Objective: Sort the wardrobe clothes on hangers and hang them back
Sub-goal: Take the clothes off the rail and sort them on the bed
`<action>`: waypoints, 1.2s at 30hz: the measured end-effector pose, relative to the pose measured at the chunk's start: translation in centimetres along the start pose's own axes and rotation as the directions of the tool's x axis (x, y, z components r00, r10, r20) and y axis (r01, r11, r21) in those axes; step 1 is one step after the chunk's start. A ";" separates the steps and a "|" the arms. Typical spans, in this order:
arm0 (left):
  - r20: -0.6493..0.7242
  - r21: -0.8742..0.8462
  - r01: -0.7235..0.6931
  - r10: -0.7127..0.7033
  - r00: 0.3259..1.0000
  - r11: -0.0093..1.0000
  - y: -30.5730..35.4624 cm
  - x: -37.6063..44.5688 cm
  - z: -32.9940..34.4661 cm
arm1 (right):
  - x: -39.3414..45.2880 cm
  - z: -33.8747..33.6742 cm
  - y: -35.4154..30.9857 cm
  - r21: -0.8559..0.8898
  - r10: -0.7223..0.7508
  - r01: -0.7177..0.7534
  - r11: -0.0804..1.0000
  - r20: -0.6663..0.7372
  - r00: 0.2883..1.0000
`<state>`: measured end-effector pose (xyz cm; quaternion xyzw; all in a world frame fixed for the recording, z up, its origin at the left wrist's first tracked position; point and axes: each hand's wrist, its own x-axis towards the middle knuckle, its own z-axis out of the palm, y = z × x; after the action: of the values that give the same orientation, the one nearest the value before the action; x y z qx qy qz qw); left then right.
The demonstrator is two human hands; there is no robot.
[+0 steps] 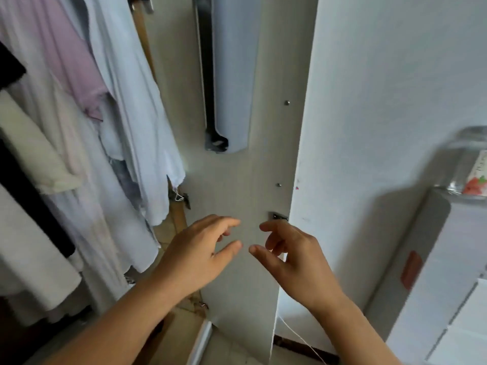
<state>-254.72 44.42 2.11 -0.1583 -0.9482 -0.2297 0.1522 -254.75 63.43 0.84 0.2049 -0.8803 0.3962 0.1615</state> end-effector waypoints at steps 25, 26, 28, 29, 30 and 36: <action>-0.718 0.199 0.256 -0.036 0.695 0.946 -6.8 9.9 -25.1 | 27.7 2.3 -20.8 0.276 -0.540 0.579 0.767 -0.211 0.815; -0.729 0.207 0.250 -0.021 0.684 0.946 -7.0 10.8 -25.7 | 28.6 2.2 -21.6 0.283 -0.534 0.579 0.765 -0.225 0.815; -0.741 0.222 0.240 0.004 0.671 0.945 -7.7 12.6 -27.0 | 30.4 2.2 -23.1 0.316 -0.508 0.570 0.758 -0.261 0.821; -0.742 0.230 0.241 0.010 0.670 0.943 -8.2 13.4 -27.5 | 31.3 2.3 -23.7 0.336 -0.492 0.565 0.754 -0.282 0.824; -0.739 0.239 0.245 0.012 0.673 0.940 -8.8 14.2 -28.1 | 32.2 2.4 -24.4 0.354 -0.473 0.558 0.751 -0.300 0.828; -0.752 0.258 0.242 0.037 0.658 0.935 -12.7 18.8 -31.3 | 37.2 4.4 -26.5 0.433 -0.378 0.504 0.747 -0.346 0.858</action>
<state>-269.61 22.91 30.49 0.0329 -0.8338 -0.1175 0.5384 -274.43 35.47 31.40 0.3950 -0.6434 0.5859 0.2946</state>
